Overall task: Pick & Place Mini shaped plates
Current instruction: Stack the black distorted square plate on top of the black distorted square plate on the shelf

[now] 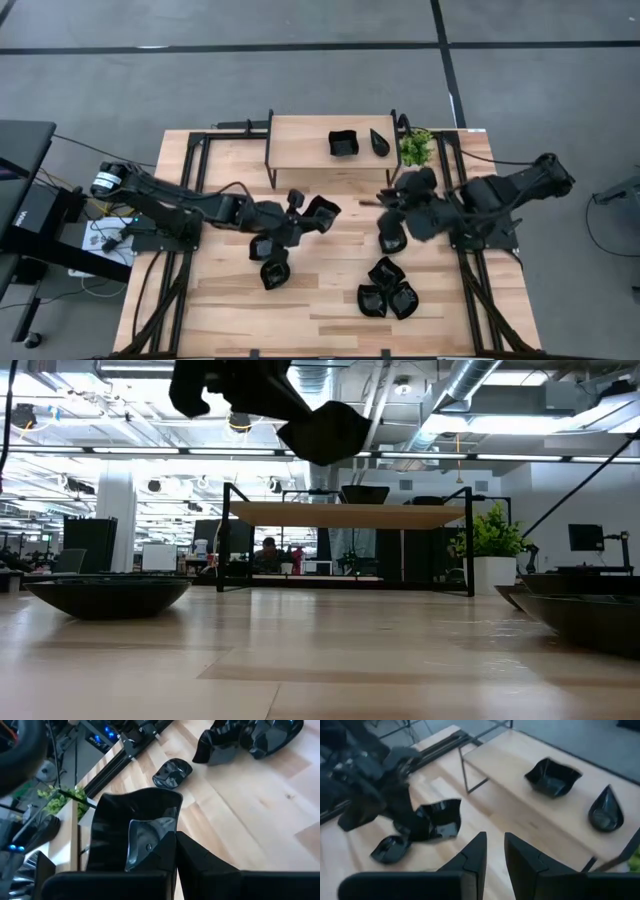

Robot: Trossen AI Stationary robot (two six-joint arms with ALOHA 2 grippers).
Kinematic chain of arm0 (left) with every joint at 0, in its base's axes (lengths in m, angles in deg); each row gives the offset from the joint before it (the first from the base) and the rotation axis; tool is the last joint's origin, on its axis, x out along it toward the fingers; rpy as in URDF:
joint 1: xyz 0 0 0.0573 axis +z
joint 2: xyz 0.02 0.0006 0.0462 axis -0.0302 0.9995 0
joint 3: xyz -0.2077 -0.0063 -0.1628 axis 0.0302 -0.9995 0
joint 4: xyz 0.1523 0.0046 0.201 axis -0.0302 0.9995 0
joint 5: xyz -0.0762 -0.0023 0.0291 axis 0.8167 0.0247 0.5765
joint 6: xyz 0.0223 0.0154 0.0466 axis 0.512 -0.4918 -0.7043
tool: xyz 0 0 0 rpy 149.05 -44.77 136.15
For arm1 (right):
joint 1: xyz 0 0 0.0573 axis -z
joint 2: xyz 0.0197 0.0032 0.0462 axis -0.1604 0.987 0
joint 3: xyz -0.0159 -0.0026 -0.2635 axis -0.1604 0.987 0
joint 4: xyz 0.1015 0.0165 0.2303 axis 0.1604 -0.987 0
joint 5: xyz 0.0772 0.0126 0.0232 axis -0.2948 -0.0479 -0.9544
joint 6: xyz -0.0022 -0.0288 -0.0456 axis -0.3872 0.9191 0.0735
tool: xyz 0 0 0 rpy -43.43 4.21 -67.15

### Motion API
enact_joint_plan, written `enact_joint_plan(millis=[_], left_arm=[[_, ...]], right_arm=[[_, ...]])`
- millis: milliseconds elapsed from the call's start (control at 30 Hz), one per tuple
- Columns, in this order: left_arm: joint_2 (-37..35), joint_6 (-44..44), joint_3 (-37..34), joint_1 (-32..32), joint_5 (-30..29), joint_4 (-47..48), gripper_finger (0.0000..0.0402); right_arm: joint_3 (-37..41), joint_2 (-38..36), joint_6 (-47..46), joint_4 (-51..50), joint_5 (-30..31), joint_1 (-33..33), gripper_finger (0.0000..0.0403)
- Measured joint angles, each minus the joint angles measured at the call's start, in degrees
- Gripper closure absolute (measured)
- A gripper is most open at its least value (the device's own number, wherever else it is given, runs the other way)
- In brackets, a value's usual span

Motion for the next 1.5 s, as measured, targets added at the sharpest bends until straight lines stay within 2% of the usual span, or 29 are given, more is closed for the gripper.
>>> enact_joint_plan(millis=[267, 433, 567, 800, 933, 1067, 1267, 1500], left_arm=[[0.0, -7.1, 0.0, 3.0, 1.7, -0.1, 0.0393], [0.0, -10.4, 0.0, 3.4, 0.0, -0.5, 0.0395], [-0.6, -13.0, 0.0, 3.4, -0.5, -0.5, 0.0394], [-0.8, -15.9, 0.0, 5.0, -3.3, -1.0, 0.0393], [-1.5, -15.8, 0.0, 6.3, -3.7, -1.2, 0.0394], [-1.8, -16.1, 0.0, 6.5, -3.6, -1.4, 0.0393], [-1.8, -16.1, 0.0, 6.5, -3.6, -2.6, 0.0393], [-1.8, -16.1, 0.0, 6.5, -3.6, -2.4, 0.0394]], right_arm=[[0.0, 0.9, 13.2, 7.2, 0.8, 7.9, 0.0340], [0.0, 5.1, 10.2, 9.1, 2.6, 11.6, 0.0340], [0.1, 8.5, 9.9, 8.8, -2.3, 14.0, 0.0340], [0.0, 7.1, 17.1, 9.3, -17.4, 19.7, 0.0332], [-0.1, 5.6, 21.4, 9.5, -22.8, 22.2, 0.0311], [-0.1, 7.4, 24.5, 9.8, -27.7, 24.5, 0.0271], [0.0, 11.5, 30.2, 14.9, -28.7, 25.8, 0.0212], [-0.1, 13.5, 32.0, 19.0, -29.1, 26.4, 0.0194]])
